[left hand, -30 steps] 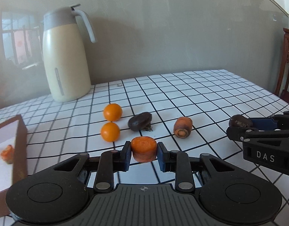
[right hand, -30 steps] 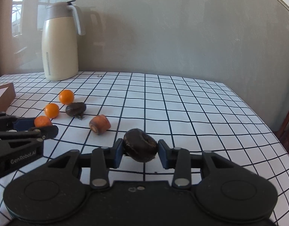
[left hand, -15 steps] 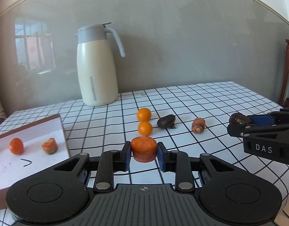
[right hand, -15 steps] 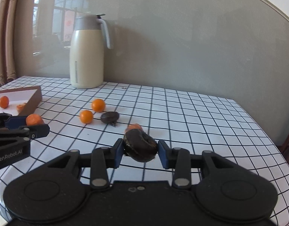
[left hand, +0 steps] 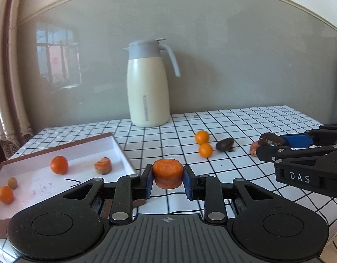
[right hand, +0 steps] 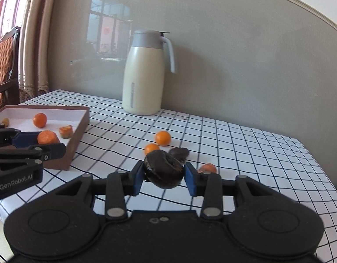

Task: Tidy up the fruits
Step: 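Carry the carrot slice and dark ring with both tools over the white tray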

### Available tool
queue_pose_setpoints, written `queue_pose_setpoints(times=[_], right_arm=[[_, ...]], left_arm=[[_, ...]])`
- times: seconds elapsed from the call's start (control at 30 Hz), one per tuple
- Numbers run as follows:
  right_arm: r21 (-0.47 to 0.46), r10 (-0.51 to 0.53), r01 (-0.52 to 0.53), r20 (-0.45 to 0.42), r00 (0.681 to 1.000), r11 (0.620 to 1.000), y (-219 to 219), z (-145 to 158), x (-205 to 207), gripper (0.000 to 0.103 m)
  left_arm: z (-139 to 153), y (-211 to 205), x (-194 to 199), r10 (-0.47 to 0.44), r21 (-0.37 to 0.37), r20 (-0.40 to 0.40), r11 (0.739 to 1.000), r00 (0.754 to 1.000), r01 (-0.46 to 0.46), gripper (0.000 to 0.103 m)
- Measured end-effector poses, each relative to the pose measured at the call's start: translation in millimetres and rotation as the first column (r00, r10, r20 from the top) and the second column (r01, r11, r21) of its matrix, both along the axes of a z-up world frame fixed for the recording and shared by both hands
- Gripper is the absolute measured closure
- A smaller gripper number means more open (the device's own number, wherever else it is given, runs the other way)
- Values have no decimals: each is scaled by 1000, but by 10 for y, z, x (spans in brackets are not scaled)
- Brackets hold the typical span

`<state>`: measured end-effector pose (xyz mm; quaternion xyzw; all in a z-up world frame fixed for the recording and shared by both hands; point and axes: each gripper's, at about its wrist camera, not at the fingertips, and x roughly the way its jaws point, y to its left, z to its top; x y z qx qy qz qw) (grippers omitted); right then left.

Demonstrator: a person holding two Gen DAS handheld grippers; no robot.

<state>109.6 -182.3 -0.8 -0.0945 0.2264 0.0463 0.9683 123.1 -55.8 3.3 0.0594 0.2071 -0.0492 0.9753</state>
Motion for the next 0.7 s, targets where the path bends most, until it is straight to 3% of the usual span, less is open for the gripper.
queue_pose_setpoints(times=[0.7], right_arm=[[-40,162,-161,37,986,986,763,114,-52,73]], left_arm=[[96,672,-226,121,-36,37,992,992,-120,74]])
